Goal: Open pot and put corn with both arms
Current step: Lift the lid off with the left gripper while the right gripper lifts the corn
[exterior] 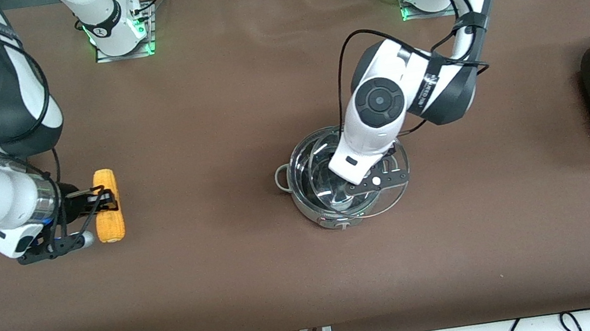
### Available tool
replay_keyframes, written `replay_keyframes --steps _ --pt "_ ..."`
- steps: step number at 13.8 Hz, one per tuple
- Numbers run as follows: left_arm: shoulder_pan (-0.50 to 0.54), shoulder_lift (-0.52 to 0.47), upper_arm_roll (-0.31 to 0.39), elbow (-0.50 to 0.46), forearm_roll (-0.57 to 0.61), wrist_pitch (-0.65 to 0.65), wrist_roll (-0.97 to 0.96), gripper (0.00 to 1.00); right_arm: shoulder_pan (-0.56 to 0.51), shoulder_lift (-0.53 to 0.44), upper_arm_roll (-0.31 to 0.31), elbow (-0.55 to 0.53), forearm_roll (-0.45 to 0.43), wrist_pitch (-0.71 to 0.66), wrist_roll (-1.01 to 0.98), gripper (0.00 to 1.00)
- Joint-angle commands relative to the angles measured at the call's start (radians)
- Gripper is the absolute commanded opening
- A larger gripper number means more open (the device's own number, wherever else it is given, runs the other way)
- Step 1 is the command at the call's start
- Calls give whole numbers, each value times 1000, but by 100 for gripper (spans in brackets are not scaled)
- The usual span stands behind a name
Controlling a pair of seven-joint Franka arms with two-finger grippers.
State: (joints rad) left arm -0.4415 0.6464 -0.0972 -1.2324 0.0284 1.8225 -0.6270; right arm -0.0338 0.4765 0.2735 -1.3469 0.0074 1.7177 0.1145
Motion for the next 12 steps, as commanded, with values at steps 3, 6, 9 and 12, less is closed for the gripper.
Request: replay_keyframes --steps 3,6,9,12 --pt "147 -79 -9 -12 16 -60 160 0 151 20 72 64 -21 -9 307 25" --pt "257 -115 -10 -27 13 -146 340 0 280 65 72 109 -46 46 453 25" --pt "369 -180 -10 -145 15 -147 462 0 431 150 69 164 -98 184 621 25" --pt "450 -238 -9 -307 27 -45 558 0 537 308 56 329 -116 279 772 25"
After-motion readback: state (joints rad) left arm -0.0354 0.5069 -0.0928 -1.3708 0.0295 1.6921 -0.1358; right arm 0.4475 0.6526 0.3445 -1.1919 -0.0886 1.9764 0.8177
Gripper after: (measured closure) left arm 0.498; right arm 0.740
